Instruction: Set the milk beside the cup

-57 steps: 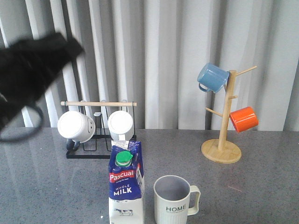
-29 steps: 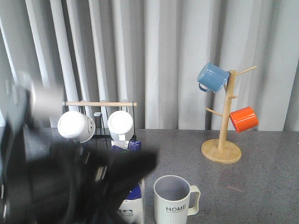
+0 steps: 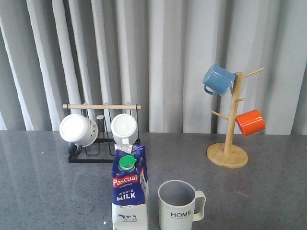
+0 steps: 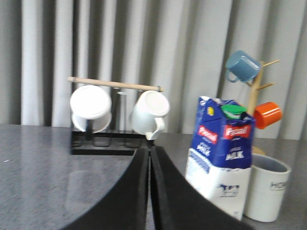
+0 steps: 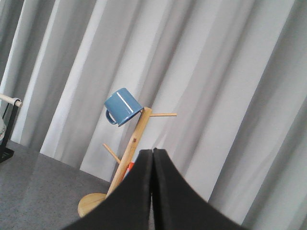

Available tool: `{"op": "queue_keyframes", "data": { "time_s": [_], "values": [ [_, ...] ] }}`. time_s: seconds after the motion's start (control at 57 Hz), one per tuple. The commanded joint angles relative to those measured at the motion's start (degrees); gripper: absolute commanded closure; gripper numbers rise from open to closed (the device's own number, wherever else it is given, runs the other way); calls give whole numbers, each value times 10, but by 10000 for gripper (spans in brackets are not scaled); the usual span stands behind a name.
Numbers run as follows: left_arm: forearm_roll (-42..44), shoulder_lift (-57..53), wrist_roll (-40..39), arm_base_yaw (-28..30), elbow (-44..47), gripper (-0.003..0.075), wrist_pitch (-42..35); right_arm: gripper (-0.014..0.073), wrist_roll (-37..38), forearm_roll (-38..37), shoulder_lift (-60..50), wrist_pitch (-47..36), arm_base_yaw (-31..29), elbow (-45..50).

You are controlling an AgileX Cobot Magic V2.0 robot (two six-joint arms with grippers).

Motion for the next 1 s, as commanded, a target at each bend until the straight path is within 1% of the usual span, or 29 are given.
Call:
{"op": "queue_keyframes", "data": {
  "time_s": [0.0, 0.088, 0.245, 0.368, 0.438, 0.982],
  "values": [
    [15, -39, -3, 48, -2, 727, 17, 602, 2, -3, 2, -35, -4, -18],
    [41, -69, -12, 81, 9, 727, 43, 602, 2, -3, 2, -35, -4, -18],
    [112, -128, -62, 118, 50, 727, 30, 602, 2, -3, 2, -35, -4, -18],
    [121, -163, -68, 141, 48, 727, 94, 602, 2, -3, 2, -35, -4, -18],
    [121, -165, -68, 152, 48, 727, 105, 602, 2, -3, 2, -35, -4, -18],
    [121, -164, -67, 154, 47, 727, 108, 602, 2, -3, 2, -35, -4, -18]
  ]
}}
